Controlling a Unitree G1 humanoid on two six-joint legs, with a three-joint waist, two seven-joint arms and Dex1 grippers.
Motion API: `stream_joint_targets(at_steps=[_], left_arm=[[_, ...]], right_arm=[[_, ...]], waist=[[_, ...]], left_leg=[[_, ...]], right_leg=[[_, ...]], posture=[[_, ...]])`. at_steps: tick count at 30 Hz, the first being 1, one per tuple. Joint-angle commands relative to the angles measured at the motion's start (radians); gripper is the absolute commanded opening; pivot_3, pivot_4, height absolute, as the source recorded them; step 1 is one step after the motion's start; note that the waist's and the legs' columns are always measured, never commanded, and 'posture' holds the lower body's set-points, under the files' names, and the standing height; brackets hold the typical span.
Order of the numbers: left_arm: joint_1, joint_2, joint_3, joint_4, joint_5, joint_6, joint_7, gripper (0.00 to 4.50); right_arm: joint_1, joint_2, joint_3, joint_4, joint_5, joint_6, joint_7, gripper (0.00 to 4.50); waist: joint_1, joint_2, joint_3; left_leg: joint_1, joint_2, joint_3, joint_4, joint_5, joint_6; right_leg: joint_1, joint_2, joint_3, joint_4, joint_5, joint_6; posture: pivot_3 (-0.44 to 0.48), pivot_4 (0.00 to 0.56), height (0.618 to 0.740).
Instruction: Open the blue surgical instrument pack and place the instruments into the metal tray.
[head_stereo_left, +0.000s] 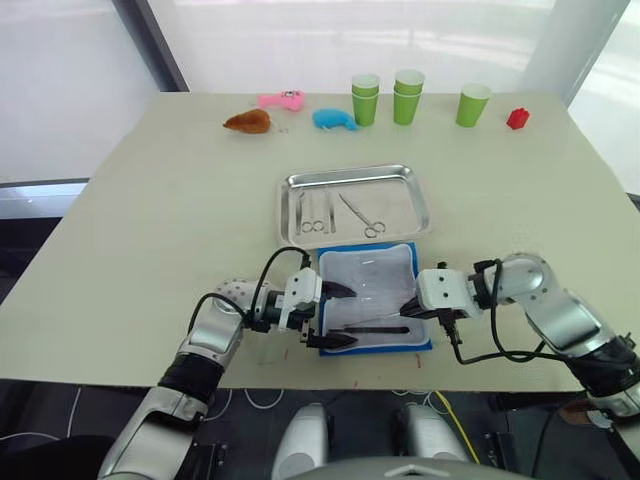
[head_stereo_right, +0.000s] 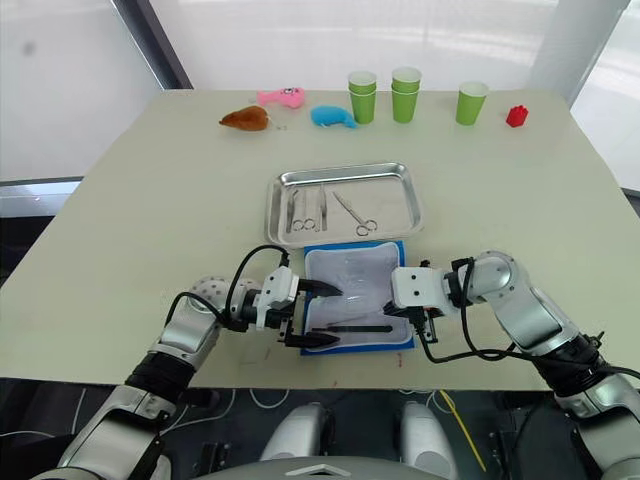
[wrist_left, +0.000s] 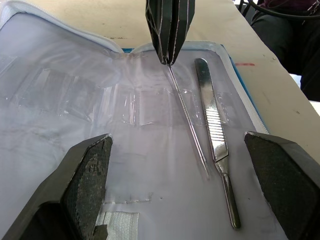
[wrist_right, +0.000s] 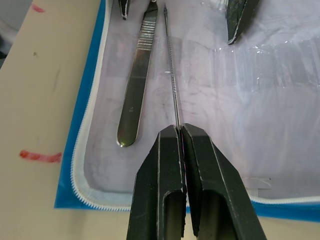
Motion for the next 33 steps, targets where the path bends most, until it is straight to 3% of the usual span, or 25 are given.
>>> stream_joint_targets(at_steps=[1,18,28,33], left_arm=[[0.06,-0.005,-0.084,0.14,0.096,0.05,0.004,4.5],[0.059,-0.011,-0.082,0.171,0.099,0.025,0.0,4.5],[0.06,-0.007,-0.081,0.174,0.1,0.021,-0.001,4.5],[0.064,-0.007,-0.081,0.17,0.101,0.022,0.002,4.5]], right_arm=[[-0.027,-0.024,-0.047,-0.06,0.025,0.01,0.01,0.09],[-0.017,-0.144,-0.113,-0.075,0.059,0.004,0.044,0.09],[0.029,-0.032,-0.134,-0.045,0.173,0.064,0.002,0.09],[0.057,-0.004,-0.121,0.01,0.156,-0.002,-0.015,1.99]], waist=[[0.0,0.0,0.001],[0.002,0.0,0.001],[0.002,0.0,0.001],[0.001,0.0,0.001]], left_leg=[[0.0,0.0,0.0,0.0,0.0,0.0],[0.0,0.0,0.0,0.0,0.0,0.0],[0.0,0.0,0.0,0.0,0.0,0.0],[0.0,-0.001,0.0,0.0,0.0,0.0]], right_leg=[[0.0,0.0,0.0,0.0,0.0,0.0],[0.0,-0.001,-0.001,0.0,0.0,0.0],[0.0,-0.001,-0.001,0.0,0.0,0.0],[0.0,-0.001,0.0,0.0,0.001,0.001]], posture=[[0.0,0.15,0.74],[0.0,0.15,0.74],[0.0,0.15,0.74],[0.0,0.15,0.74]])
